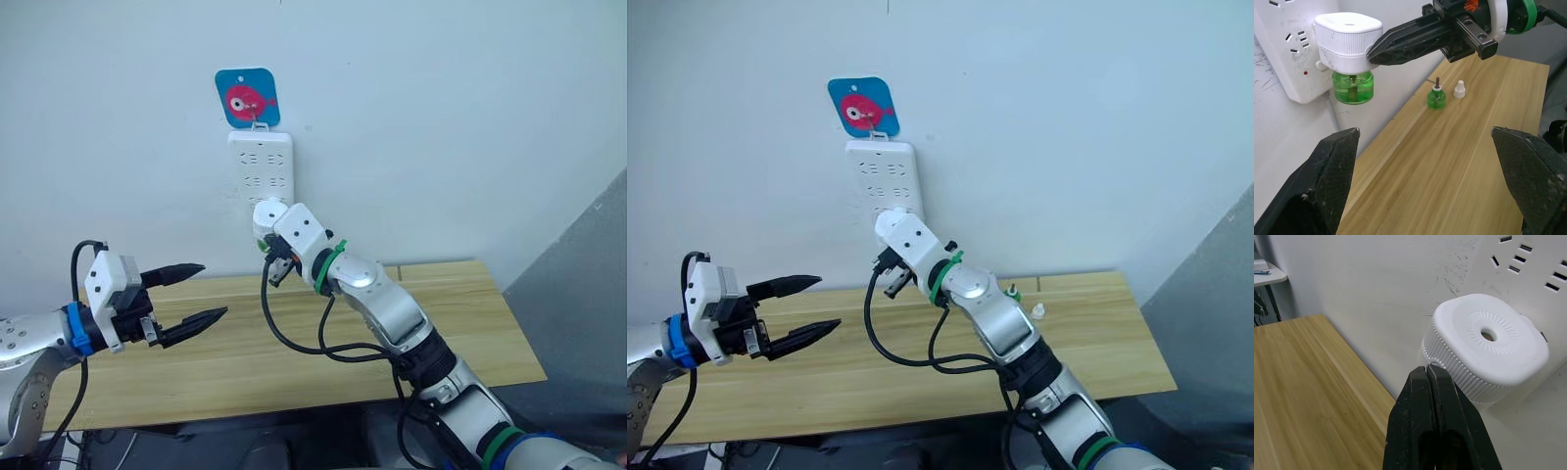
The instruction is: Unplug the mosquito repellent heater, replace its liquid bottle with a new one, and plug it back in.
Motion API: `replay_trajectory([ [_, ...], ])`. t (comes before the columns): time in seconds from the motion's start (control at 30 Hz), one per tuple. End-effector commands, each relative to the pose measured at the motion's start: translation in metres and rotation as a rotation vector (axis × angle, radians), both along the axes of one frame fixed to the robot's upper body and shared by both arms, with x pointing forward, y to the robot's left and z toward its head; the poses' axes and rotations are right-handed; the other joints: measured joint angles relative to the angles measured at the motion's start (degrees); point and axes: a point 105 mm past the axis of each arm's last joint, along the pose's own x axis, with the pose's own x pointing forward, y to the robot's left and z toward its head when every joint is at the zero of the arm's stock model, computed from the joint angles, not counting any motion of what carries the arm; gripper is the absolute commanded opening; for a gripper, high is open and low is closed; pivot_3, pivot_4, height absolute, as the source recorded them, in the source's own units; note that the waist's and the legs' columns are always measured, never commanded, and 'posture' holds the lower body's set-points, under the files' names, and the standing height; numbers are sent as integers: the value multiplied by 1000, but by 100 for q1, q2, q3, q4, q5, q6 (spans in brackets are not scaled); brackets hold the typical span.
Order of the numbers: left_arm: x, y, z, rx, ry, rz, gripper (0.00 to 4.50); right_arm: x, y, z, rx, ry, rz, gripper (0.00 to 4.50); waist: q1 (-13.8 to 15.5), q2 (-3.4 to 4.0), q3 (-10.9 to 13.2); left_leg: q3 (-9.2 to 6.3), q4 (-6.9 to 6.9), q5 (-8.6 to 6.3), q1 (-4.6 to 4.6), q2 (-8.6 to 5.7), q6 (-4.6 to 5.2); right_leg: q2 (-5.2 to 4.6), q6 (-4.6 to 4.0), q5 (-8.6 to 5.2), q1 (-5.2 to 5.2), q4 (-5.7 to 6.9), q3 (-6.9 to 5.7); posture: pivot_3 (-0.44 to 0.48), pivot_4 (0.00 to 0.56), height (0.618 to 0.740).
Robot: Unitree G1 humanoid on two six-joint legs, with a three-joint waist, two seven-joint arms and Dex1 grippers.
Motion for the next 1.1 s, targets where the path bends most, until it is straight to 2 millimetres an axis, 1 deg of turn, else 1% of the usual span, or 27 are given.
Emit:
replay_trajectory([
  [0.03,1,-8,10,3,-44,-25,4500,25,-25,17,4,-82,-168,39,24,1,-3,-1,0,3,2,0,-1,1,6,-3,0,1,0,-46,57,736],
  [0.1,3,-10,10,-3,-44,-25,4500,19,-22,21,33,-71,-120,39,50,1,-6,-1,0,10,6,0,-4,2,5,-2,3,4,-1,-51,56,736],
  [0.17,5,-10,9,-11,-46,-21,4500,7,-15,27,70,-68,-33,39,77,-2,-8,-1,-1,14,7,1,-5,3,6,-1,3,4,-1,-52,54,736],
  [0.23,7,-10,8,-25,-45,-9,4500,-2,-15,30,81,-69,15,39,92,-9,-13,0,-1,14,5,1,-6,4,7,-2,3,3,0,-53,51,736],
  [0.33,9,-10,5,-44,-38,4,4500,-15,-18,32,68,-85,101,39,83,-30,-26,1,-11,13,2,1,-8,2,2,1,0,-2,1,-55,45,736],
  [0.37,10,-9,4,-49,-38,13,4500,-21,-19,31,51,-92,144,39,79,-33,-28,1,-14,12,1,3,-9,2,-18,13,-3,-2,0,-57,42,736],
  [0.5,14,-10,0,-58,-46,31,4500,-39,-30,29,18,-117,245,39,71,-33,-32,0,-21,12,2,4,-8,2,-22,12,-4,-3,-2,-57,33,736],
  [0.57,16,-10,-5,-45,-55,37,4500,-43,-42,24,-14,-131,262,39,69,-34,-36,1,-19,12,2,4,-9,2,-22,11,-3,-3,-1,-59,25,736],
  [0.63,17,-7,-9,-34,-77,66,4500,-46,-59,17,-57,-142,272,39,70,-35,-47,3,-17,12,2,4,-9,2,-21,11,-2,-5,-1,-60,22,736],
  [0.73,17,-8,-12,-25,-90,72,4500,-49,-80,14,-77,-143,288,39,76,-42,-62,4,-15,12,2,3,-9,2,-21,11,0,-9,-1,-54,12,736],
  [0.8,17,-8,-12,-23,-100,76,4500,-50,-91,16,-74,-128,279,39,75,-42,-65,4,-14,12,2,3,-9,2,-21,11,0,-9,-1,-52,7,736],
  [0.9,9,1,-7,-13,-80,76,4500,-61,-115,28,-78,-97,295,39,79,-31,-97,4,-15,12,1,4,-9,3,-21,11,-1,-8,-1,-42,0,736],
  [0.97,4,9,-5,9,-53,65,4500,-64,-129,33,-116,-94,290,396,81,-33,-109,4,-16,12,1,3,-8,1,-21,11,-1,-9,0,-36,0,736],
  [1.0,0,13,-3,35,-35,46,4500,-67,-139,33,-168,-93,304,623,83,-31,-120,3,-16,12,1,3,-8,2,-20,10,-1,-9,-1,-30,0,736],
  [1.1,-7,26,3,109,24,18,4500,-76,-165,36,-286,-67,336,1683,97,-25,-159,5,-17,11,3,4,-8,3,-6,-13,0,-9,-3,-22,0,736],
])
